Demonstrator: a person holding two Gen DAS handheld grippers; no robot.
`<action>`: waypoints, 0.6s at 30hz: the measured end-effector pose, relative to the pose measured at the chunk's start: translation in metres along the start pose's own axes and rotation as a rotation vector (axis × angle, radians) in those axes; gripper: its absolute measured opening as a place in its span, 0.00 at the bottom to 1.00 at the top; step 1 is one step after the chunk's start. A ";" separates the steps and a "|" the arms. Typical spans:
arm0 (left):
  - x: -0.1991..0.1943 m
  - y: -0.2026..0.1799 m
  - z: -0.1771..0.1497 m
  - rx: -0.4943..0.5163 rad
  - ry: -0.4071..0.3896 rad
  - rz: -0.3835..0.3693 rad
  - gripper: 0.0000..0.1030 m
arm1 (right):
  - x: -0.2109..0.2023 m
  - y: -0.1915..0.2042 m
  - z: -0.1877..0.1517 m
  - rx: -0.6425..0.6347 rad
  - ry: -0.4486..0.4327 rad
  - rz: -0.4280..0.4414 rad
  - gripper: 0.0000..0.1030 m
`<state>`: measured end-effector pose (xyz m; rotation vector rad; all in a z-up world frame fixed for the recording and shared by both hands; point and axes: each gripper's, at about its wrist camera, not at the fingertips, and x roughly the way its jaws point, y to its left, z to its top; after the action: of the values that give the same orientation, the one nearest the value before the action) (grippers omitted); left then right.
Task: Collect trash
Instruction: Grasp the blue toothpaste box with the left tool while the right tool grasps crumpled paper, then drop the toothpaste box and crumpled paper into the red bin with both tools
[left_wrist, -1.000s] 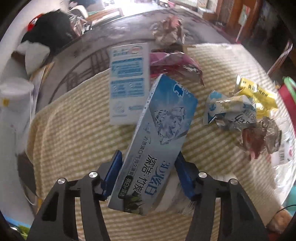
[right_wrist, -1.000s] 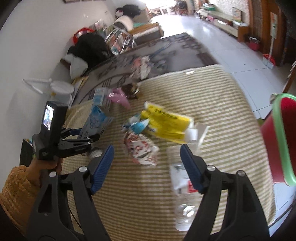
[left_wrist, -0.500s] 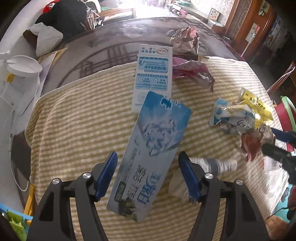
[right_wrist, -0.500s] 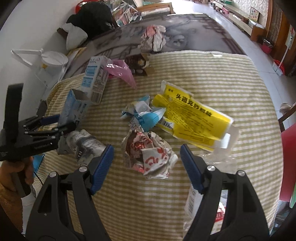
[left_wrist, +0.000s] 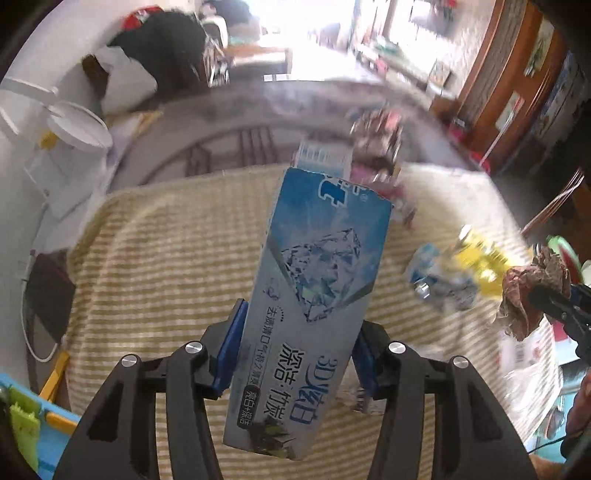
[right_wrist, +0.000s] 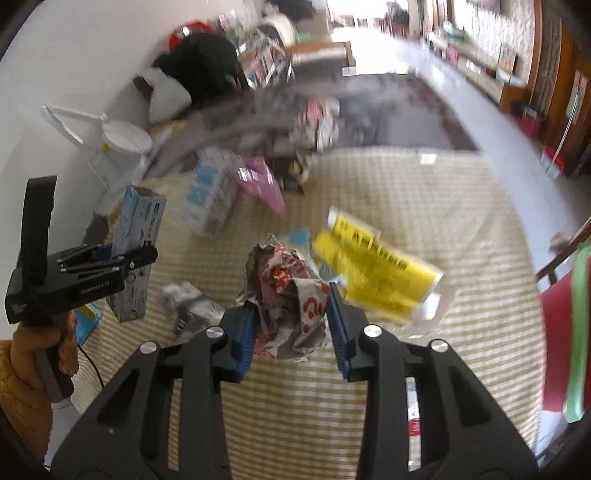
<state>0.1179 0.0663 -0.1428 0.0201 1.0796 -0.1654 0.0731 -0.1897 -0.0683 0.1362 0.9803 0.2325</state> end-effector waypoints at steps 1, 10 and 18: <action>-0.007 -0.002 0.002 -0.003 -0.020 -0.006 0.48 | -0.011 0.001 0.002 -0.002 -0.032 -0.002 0.33; -0.066 -0.051 0.009 0.025 -0.204 -0.099 0.48 | -0.078 -0.005 0.002 0.023 -0.199 -0.022 0.33; -0.090 -0.104 0.008 0.071 -0.265 -0.174 0.48 | -0.125 -0.024 -0.009 0.038 -0.284 -0.036 0.33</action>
<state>0.0685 -0.0261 -0.0536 -0.0312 0.8096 -0.3537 0.0019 -0.2446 0.0219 0.1809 0.7038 0.1565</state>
